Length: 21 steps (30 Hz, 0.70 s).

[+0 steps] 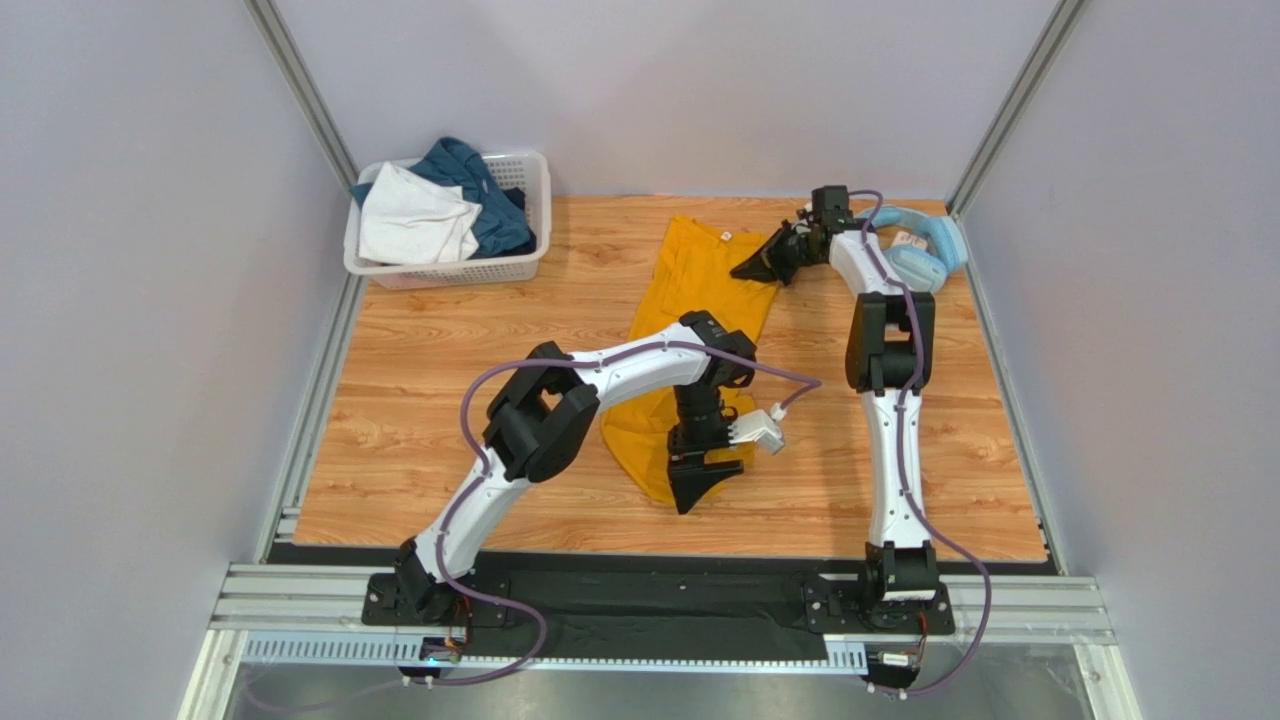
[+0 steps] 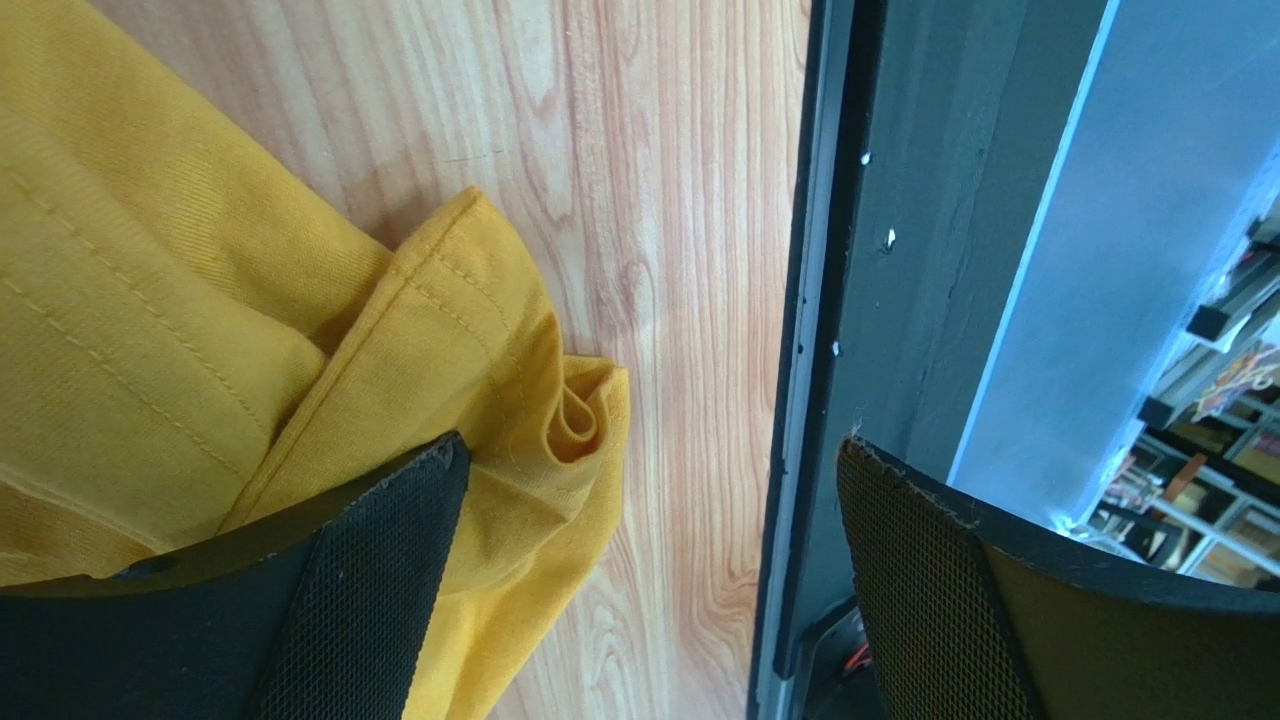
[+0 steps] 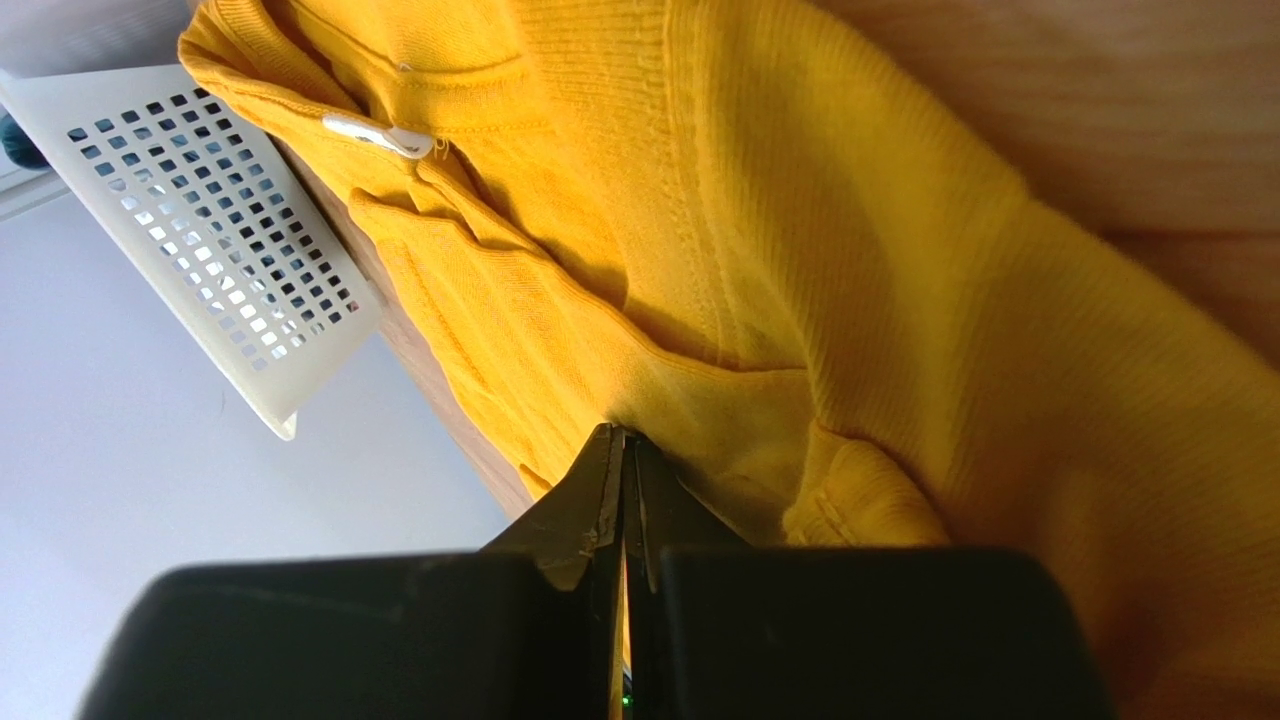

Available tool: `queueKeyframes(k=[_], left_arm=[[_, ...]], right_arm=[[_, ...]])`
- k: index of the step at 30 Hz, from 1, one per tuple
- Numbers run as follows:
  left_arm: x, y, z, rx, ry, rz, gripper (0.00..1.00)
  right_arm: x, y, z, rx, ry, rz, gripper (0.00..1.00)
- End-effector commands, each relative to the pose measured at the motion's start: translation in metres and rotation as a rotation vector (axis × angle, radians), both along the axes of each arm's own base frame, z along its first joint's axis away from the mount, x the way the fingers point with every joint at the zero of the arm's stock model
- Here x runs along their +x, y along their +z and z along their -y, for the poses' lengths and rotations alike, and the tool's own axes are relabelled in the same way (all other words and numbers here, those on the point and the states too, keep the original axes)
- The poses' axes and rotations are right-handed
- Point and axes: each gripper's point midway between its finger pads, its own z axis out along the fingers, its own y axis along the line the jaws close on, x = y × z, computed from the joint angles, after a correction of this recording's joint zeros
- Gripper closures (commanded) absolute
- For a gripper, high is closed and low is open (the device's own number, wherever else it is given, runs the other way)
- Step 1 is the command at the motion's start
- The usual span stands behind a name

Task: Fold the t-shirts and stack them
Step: Fold the tshirt

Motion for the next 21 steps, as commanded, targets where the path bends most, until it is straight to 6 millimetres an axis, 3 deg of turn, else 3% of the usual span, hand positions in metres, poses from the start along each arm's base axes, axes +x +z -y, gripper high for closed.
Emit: queueKeyframes(k=[1,4,8,13,18,20,21], left_arm=[[0.027,-0.044,0.013,0.019,0.020,0.120,0.00],[0.038,-0.058,0.012,0.060,0.049,0.180,0.00],[0.054,-0.060,0.018,0.020,0.104,0.292,0.00],[0.078,-0.032,0.010,-0.001,0.163,0.484,0.00],[0.056,0.017,0.023,-0.145,0.244,0.321,0.00],[0.053,0.026,0.020,-0.099,0.266,0.279,0.00],[0.043,0.022,0.021,-0.085,0.267,0.187,0.00]], right_arm=[[-0.012,-0.028,0.016,-0.095,-0.018,-0.062,1.00],[-0.013,-0.029,0.017,-0.099,-0.014,-0.061,1.00],[-0.016,-0.030,0.018,-0.107,-0.005,-0.058,1.00],[-0.020,-0.034,0.018,-0.113,-0.003,-0.070,1.00],[-0.022,-0.034,0.021,-0.126,-0.007,-0.074,1.00],[-0.023,-0.034,0.020,-0.127,-0.006,-0.078,1.00],[-0.024,-0.030,0.020,-0.126,-0.005,-0.075,1.00]])
